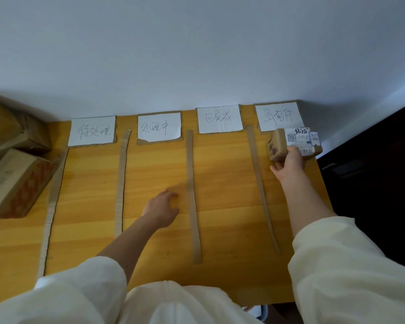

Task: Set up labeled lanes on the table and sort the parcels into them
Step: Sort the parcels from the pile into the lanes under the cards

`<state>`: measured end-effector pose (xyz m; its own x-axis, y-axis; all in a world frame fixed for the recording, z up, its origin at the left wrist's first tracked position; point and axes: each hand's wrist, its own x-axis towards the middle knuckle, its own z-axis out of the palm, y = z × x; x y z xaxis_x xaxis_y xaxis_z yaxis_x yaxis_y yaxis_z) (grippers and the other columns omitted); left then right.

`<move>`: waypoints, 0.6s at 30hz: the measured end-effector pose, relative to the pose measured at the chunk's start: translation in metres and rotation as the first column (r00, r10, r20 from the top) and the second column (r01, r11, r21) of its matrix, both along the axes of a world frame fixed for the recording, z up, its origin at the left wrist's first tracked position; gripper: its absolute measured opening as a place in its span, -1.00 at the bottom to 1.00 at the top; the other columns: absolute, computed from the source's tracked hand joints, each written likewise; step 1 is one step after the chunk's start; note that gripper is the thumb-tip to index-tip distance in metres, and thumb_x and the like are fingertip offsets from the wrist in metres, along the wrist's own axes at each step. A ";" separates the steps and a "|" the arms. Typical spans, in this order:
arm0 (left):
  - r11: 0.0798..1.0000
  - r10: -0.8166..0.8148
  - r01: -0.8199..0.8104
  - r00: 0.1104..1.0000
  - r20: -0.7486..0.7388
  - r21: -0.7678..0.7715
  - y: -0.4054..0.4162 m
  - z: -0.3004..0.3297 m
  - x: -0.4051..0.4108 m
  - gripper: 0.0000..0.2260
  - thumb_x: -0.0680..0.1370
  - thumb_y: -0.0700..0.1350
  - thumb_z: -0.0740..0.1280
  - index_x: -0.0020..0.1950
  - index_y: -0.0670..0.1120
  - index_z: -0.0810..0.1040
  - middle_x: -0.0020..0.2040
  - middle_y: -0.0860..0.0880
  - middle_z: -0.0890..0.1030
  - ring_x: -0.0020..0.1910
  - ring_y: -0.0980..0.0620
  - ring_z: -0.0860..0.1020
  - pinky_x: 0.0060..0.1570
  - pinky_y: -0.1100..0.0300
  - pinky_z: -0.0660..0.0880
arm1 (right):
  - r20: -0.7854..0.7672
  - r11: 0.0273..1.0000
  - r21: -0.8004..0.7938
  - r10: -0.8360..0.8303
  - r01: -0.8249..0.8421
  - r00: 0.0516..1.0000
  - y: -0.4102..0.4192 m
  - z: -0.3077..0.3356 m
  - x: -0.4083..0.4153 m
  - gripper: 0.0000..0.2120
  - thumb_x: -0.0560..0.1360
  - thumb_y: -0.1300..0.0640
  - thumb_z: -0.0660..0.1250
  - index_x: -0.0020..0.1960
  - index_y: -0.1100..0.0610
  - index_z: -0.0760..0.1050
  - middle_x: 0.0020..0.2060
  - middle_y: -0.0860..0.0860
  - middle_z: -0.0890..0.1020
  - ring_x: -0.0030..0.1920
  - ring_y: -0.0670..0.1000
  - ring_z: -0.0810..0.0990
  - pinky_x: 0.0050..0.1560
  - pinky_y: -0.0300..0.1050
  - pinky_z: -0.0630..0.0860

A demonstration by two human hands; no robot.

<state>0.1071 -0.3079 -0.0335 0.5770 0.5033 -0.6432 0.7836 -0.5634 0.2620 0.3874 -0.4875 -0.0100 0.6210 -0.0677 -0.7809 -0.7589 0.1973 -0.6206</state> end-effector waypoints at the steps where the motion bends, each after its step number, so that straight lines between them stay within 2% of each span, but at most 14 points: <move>1: 1.000 0.000 0.000 1.000 0.000 -0.005 0.000 -0.001 -0.001 -0.51 0.57 0.01 0.28 0.50 0.07 0.28 0.56 -0.02 0.16 0.46 -0.08 0.31 0.36 0.07 0.32 | -0.001 1.000 -0.014 -0.002 0.002 1.000 -0.001 0.000 -0.001 -0.53 0.56 0.07 0.25 0.44 0.09 0.28 0.22 0.10 0.49 0.25 0.09 0.49 0.37 0.15 0.39; 6: 1.000 -0.013 0.013 1.000 -0.007 -0.029 0.000 -0.002 -0.006 -0.49 0.56 0.01 0.30 0.50 0.06 0.28 0.57 -0.02 0.13 0.46 -0.10 0.29 0.38 0.03 0.32 | -0.005 0.999 -0.044 0.013 -0.014 1.000 -0.002 0.004 -0.009 -0.57 0.59 0.04 0.24 0.42 0.11 0.31 0.20 0.09 0.50 0.22 0.05 0.51 0.34 0.08 0.43; 9: 0.998 0.012 -0.012 1.000 0.012 -0.059 0.001 -0.002 -0.009 -0.50 0.56 0.00 0.30 0.49 0.04 0.30 0.57 -0.02 0.15 0.47 -0.09 0.28 0.37 0.03 0.33 | -0.027 0.996 -0.082 0.017 -0.019 1.000 0.001 0.011 -0.021 -0.65 0.60 0.03 0.24 0.33 0.13 0.37 -0.02 0.05 0.50 0.16 0.04 0.51 0.28 0.02 0.49; 11: 0.995 0.057 -0.053 0.998 0.041 -0.089 0.000 -0.001 -0.011 -0.50 0.56 -0.02 0.30 0.49 0.02 0.30 0.54 -0.05 0.22 0.45 -0.09 0.30 0.35 0.05 0.35 | -0.045 0.993 -0.110 0.046 -0.051 0.998 0.005 0.014 -0.034 -0.72 0.59 0.03 0.25 0.24 0.14 0.40 -0.09 0.05 0.49 0.11 0.03 0.53 0.21 -0.01 0.54; 16: 0.982 0.134 -0.118 0.986 0.103 -0.151 -0.001 0.004 -0.023 -0.54 0.58 -0.01 0.29 0.47 0.00 0.33 0.39 -0.06 0.44 0.25 -0.07 0.50 0.07 0.13 0.47 | -0.064 0.971 -0.082 0.222 -0.226 0.973 0.018 0.016 -0.080 -0.80 0.60 0.06 0.26 0.14 0.17 0.46 0.00 0.06 0.56 0.04 0.04 0.59 0.09 -0.02 0.58; 18: 0.977 0.156 -0.133 0.979 0.132 -0.169 0.000 0.006 -0.031 -0.58 0.58 -0.01 0.29 0.44 0.00 0.36 0.35 -0.04 0.48 0.26 -0.05 0.49 0.13 0.10 0.48 | -0.067 0.938 -0.028 0.343 -0.346 0.937 0.024 0.017 -0.100 -0.86 0.59 0.09 0.27 0.05 0.16 0.52 -0.04 0.04 0.60 0.00 0.03 0.60 0.08 -0.03 0.58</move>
